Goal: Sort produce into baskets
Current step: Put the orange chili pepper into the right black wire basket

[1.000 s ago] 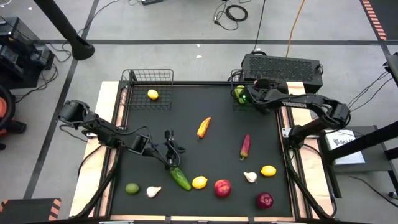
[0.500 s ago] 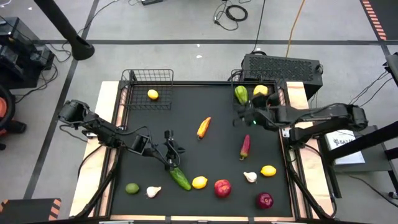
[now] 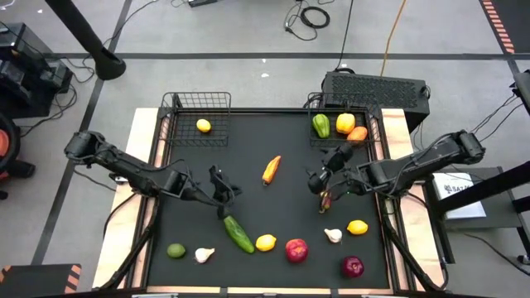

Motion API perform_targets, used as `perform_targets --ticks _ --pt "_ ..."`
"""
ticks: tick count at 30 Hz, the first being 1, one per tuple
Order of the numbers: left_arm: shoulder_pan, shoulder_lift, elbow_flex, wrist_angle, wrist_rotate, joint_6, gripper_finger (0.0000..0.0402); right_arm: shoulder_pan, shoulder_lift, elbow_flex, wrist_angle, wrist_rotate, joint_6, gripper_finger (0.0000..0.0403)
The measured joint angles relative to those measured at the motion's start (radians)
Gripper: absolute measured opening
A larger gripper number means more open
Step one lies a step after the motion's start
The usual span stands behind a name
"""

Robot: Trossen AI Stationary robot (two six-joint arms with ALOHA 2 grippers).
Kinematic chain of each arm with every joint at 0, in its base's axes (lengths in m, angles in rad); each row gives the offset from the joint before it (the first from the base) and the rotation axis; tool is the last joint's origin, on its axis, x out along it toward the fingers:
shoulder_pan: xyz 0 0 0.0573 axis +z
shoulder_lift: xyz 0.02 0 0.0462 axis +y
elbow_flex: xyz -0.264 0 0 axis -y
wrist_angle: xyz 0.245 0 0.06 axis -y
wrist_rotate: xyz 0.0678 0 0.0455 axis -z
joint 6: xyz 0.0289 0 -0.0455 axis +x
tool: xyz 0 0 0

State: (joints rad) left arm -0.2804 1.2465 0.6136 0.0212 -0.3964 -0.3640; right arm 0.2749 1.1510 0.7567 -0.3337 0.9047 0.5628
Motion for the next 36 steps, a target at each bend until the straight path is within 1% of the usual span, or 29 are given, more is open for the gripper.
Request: perform_targets --ticks 2,4,9,11,13,17,20,25,27,29,32,36 --pt "0.024 0.005 0.000 0.045 -0.002 -0.017 0.0087 0.000 0.015 0.000 0.021 -0.023 -0.059 0.0393" --pt "0.046 0.030 0.000 0.098 -0.010 -0.019 0.0121 0.000 0.026 0.000 0.024 -0.026 -0.114 0.0393" --pt "0.077 0.116 0.000 0.239 -0.056 0.033 0.0211 0.000 0.038 0.000 0.023 -0.044 -0.183 0.0393" --pt "0.088 0.152 0.000 0.278 -0.093 0.038 0.0236 0.000 0.038 0.000 0.023 -0.046 -0.203 0.0393" --pt "0.103 0.184 0.000 0.321 -0.112 0.037 0.0253 0.000 0.038 0.000 0.023 -0.048 -0.220 0.0393" --pt "0.127 0.246 0.000 0.358 -0.125 0.036 0.0262 0.000 0.038 0.000 0.022 -0.046 -0.257 0.0393" --pt "0.140 0.297 0.011 0.376 -0.156 0.032 0.0263 0.000 0.038 0.000 0.022 -0.044 -0.277 0.0393" --pt "0.158 0.412 0.085 0.375 -0.165 0.030 0.0263 0.000 0.038 0.000 0.022 -0.043 -0.299 0.0393" --pt "0.156 0.453 0.117 0.373 -0.185 0.024 0.0263 0.000 0.038 0.000 0.022 -0.043 -0.299 0.0393" --pt "0.156 0.483 0.143 0.373 -0.197 -0.008 0.0263 0.000 0.038 0.000 0.022 -0.043 -0.299 0.0393" --pt "0.162 0.511 0.168 0.367 -0.181 -0.094 0.0264 0.000 0.038 0.000 0.019 -0.043 -0.298 0.0393" --pt "0.164 0.546 0.188 0.337 -0.203 -0.118 0.0284 0.000 0.038 0.000 0.018 -0.044 -0.299 0.0393"
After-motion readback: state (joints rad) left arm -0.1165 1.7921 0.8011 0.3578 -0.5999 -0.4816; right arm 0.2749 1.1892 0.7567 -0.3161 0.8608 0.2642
